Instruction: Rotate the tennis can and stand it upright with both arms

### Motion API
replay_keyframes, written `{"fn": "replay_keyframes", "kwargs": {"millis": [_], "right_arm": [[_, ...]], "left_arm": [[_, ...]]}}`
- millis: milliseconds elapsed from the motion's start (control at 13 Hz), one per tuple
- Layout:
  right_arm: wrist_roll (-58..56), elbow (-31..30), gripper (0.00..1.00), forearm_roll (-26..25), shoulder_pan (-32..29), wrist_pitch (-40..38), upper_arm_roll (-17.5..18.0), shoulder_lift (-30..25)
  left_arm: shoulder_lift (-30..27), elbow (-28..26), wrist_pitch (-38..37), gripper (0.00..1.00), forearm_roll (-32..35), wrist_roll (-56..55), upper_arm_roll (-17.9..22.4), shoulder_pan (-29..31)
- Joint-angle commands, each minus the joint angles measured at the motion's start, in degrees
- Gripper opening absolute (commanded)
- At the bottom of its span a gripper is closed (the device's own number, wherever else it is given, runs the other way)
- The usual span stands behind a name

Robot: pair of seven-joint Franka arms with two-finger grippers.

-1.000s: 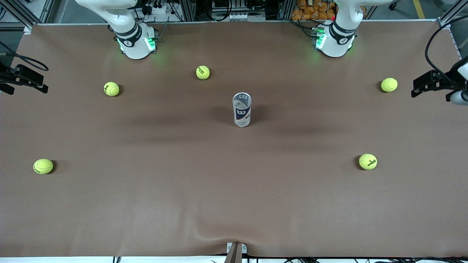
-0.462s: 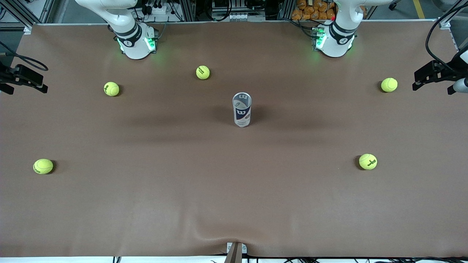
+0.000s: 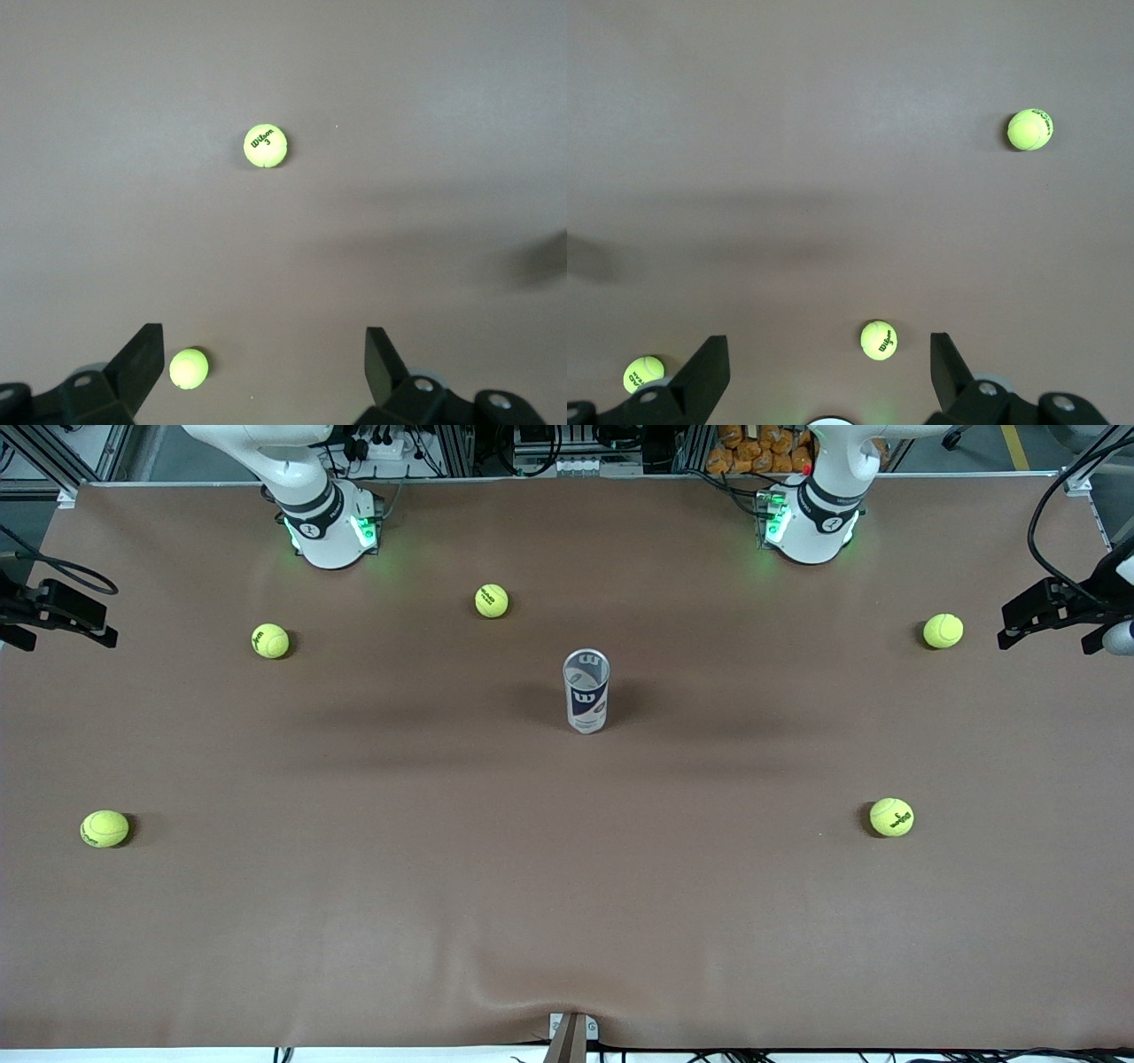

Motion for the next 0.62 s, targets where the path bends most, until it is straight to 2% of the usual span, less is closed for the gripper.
{"fn": "replay_keyframes", "kwargs": {"millis": [0, 538], "right_arm": [[0.4, 1.1, 1.00, -0.5, 0.1, -1.1, -0.1, 0.2], [0.3, 1.1, 1.00, -0.5, 0.2, -1.1, -0.1, 0.2]], "left_arm": [[-0.6, -0.7, 0.7, 1.00, 0.8, 1.1, -0.2, 0.6], [-0.7, -0.7, 0.1, 1.00, 0.7, -4.5, -0.4, 0.3]]}}
